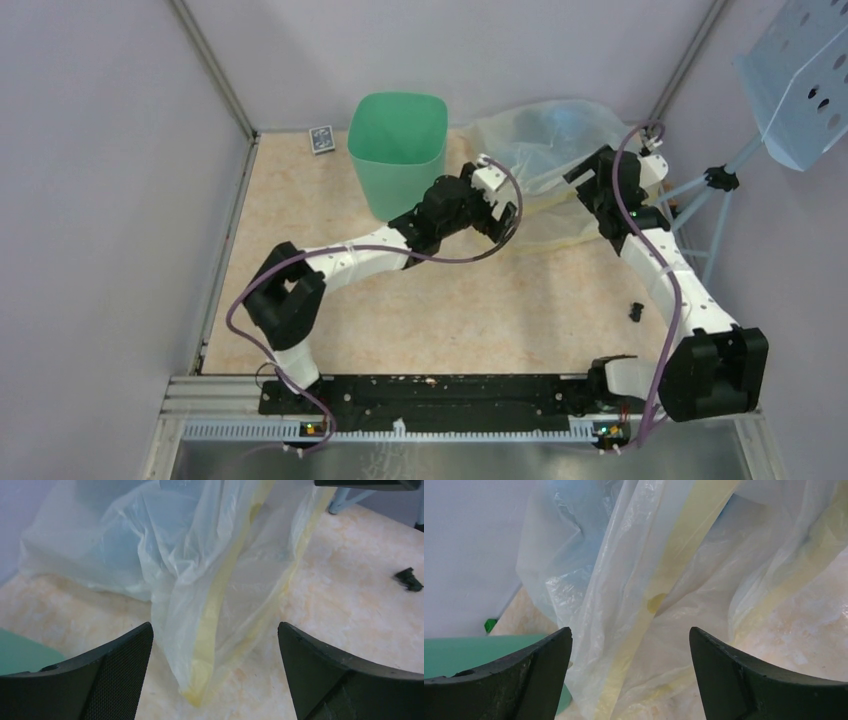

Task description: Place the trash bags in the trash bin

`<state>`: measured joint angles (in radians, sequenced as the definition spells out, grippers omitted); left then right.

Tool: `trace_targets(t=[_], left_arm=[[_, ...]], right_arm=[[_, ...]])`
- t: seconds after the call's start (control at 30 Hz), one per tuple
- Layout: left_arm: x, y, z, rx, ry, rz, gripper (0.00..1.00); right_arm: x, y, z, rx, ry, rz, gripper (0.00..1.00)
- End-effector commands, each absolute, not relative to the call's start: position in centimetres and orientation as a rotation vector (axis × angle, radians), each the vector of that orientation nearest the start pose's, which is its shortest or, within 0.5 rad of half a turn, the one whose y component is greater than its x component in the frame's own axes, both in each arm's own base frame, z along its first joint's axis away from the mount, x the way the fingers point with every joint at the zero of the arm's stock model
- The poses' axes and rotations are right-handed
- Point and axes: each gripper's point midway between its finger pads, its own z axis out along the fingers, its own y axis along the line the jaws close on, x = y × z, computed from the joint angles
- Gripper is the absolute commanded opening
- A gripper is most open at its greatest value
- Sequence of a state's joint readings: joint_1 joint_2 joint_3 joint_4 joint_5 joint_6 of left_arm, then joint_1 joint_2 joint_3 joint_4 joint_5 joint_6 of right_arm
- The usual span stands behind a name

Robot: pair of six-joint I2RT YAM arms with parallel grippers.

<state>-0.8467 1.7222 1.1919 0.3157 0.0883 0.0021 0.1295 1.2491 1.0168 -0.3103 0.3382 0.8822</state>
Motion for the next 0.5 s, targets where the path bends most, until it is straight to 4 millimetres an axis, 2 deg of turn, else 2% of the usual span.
trace_targets(t=[0.0, 0.13, 0.17, 0.23, 0.4, 0.47], left_arm=[[37.5, -43.3, 21.6, 0.905, 1.562, -0.559, 0.99], [40.1, -45.9, 20.7, 0.968, 1.565, -0.502, 0.98], [40.9, -46.6, 21.2, 0.965, 1.553, -0.493, 0.98], [42.0, -47.5, 21.1, 0.972, 1.538, -0.481, 0.96], [44.4, -49.8, 20.7, 0.949, 1.521, -0.47, 0.89], [44.8, -50.6, 20.7, 0.96, 1.509, -0.474, 0.8]], right_arm=[[36.8, 2.0, 25.3, 0.906, 1.788, 0.3, 0.86], [33.4, 2.1, 24.8, 0.872, 1.797, 0.328, 0.83], [32.7, 2.4, 24.6, 0.844, 1.801, 0.345, 0.82], [31.2, 2.9, 24.5, 0.794, 1.792, 0.389, 0.79], [28.7, 3.1, 23.4, 0.745, 1.77, 0.43, 0.61], [28.3, 3.5, 22.5, 0.738, 1.778, 0.452, 0.57]])
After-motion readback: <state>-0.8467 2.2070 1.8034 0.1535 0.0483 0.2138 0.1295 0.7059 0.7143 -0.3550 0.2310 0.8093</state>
